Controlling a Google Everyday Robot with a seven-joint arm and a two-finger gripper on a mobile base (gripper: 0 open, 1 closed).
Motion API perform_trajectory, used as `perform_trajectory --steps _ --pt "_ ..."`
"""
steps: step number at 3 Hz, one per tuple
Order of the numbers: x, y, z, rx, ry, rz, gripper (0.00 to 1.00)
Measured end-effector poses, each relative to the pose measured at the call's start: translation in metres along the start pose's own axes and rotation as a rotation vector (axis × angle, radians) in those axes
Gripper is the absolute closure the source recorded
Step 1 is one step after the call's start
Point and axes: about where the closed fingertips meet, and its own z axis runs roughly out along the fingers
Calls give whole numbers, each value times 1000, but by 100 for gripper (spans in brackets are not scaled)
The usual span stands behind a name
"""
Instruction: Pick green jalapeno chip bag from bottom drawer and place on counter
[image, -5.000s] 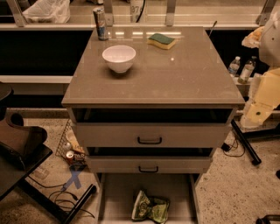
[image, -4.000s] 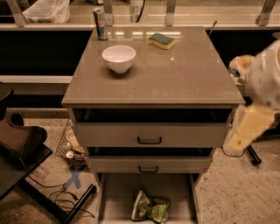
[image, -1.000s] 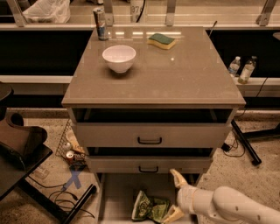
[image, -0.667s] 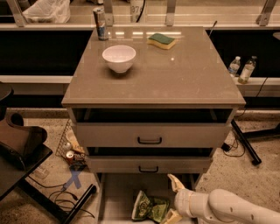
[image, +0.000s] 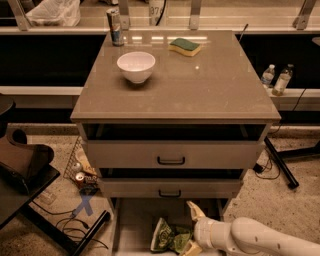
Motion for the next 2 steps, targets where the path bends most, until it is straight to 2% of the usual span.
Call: perform_trajectory --steps 1,2 --pt "27 14 69 -39 -56 18 0" --pt "49 24 120 -61 -98 38 0"
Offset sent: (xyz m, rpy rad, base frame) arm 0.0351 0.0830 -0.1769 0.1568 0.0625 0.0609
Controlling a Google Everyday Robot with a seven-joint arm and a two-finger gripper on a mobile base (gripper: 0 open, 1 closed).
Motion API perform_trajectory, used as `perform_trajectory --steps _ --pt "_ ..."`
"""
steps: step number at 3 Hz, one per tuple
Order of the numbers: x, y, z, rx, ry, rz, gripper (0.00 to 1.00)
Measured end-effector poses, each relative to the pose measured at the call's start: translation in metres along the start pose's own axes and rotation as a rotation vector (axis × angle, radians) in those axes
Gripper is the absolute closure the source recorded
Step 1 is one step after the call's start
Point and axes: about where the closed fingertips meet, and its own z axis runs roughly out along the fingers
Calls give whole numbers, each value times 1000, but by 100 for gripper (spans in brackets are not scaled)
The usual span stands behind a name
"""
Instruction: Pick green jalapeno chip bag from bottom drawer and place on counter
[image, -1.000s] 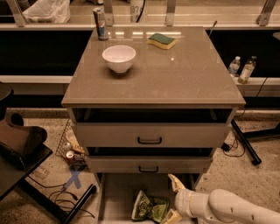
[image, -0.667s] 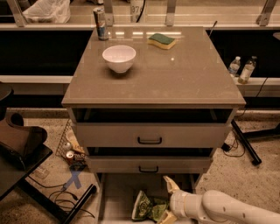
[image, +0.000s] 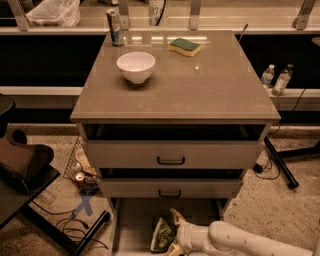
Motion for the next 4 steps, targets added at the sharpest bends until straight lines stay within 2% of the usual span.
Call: perform_trajectory --steps 1,2,3,4 --pt "35 10 50 -31 -16 20 0" --pt "52 12 72 -42 6 17 0" --pt "71 4 83 -65 88 -27 0" --pt "97 -5 89 -102 212 -86 0"
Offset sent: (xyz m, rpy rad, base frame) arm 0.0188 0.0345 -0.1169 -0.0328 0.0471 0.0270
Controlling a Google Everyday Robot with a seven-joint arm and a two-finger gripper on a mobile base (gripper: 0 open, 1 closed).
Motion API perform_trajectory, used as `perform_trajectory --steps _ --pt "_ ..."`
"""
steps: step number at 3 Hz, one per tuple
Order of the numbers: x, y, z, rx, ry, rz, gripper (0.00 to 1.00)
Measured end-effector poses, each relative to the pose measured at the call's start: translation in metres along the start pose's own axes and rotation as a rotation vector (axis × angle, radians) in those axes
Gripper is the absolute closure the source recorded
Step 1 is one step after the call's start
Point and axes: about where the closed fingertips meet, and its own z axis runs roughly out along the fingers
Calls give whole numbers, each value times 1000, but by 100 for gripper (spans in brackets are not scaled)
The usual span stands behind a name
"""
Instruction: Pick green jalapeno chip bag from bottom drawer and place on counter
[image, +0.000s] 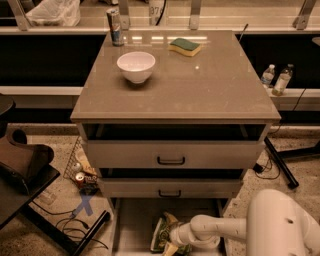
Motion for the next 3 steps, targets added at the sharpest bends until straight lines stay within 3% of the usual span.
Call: perform_trajectory --steps 1,3 --pt "12 0 4 -17 54 -20 0" --pt "29 15 10 -30 92 -21 40"
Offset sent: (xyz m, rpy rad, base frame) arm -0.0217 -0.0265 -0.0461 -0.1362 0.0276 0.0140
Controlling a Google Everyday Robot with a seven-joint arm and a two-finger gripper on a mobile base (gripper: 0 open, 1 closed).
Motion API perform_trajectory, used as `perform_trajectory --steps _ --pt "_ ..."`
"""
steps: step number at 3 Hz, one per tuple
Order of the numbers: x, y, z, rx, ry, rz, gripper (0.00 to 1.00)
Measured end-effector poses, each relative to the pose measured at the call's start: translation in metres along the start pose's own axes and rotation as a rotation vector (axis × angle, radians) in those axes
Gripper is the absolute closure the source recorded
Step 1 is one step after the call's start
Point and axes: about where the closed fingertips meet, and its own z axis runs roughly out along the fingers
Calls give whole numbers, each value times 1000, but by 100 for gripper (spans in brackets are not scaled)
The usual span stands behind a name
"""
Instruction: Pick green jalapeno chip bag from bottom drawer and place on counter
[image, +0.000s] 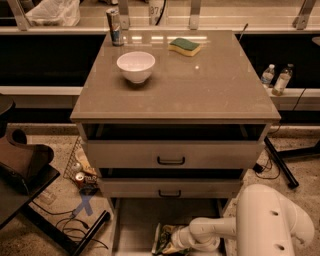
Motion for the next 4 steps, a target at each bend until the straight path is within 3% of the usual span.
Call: perform_trajectory --steps 2,3,4 --pt "-2 2 2 -4 -3 0 87" --pt "-2 3 3 -6 -4 0 100" --pt "-3 3 3 -6 -4 0 100"
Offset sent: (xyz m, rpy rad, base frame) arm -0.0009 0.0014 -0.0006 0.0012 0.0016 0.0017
